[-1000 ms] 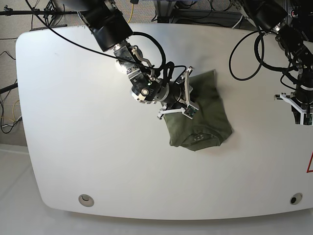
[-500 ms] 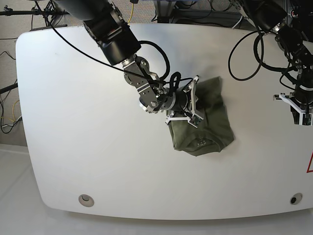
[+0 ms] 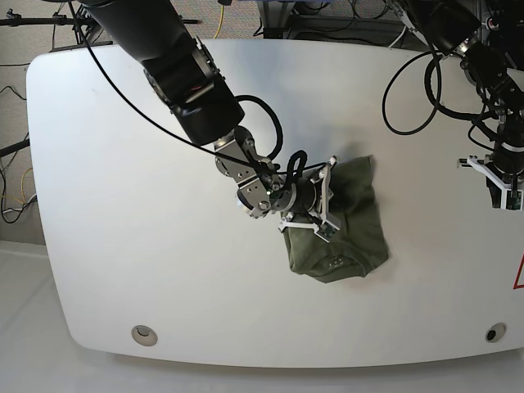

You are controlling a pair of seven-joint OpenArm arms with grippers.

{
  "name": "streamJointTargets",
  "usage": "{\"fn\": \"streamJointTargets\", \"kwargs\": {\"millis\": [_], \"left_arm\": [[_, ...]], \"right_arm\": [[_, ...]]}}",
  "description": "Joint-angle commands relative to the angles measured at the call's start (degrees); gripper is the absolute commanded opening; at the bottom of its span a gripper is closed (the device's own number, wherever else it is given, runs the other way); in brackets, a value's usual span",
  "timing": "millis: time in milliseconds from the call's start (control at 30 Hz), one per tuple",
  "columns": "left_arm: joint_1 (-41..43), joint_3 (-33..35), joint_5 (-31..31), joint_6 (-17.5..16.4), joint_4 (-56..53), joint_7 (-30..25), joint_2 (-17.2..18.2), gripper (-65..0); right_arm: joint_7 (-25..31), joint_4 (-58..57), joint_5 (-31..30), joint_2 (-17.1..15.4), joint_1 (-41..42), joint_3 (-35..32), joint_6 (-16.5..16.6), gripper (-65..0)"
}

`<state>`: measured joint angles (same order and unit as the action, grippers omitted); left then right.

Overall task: Fold the T-shirt properly
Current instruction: 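Drag the folded shirt with the right gripper toward the table center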

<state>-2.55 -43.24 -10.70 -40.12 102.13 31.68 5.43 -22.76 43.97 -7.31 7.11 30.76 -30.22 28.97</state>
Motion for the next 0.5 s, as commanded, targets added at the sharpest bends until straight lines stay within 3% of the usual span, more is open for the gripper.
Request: {"fn": "streamJointTargets", "kwargs": {"millis": [0, 267, 467], "left_arm": [[-0.7, -0.1, 0.7, 0.3, 1.2, -1.4, 0.9, -65.0], [-0.7, -0.1, 0.7, 0.3, 1.2, -1.5, 0.9, -65.0], [-0.7, -0.2, 0.7, 0.3, 1.2, -1.5, 0.9, -65.0]], "right_arm": [[1.3, -1.7, 1.1, 0.1, 3.0, 0.2, -0.7, -65.0], [3.9, -5.7, 1.0, 0.2, 6.7, 3.1, -5.1, -65.0], [3.6, -4.8, 0.8, 0.2, 6.8, 4.6, -5.5, -65.0]]}}
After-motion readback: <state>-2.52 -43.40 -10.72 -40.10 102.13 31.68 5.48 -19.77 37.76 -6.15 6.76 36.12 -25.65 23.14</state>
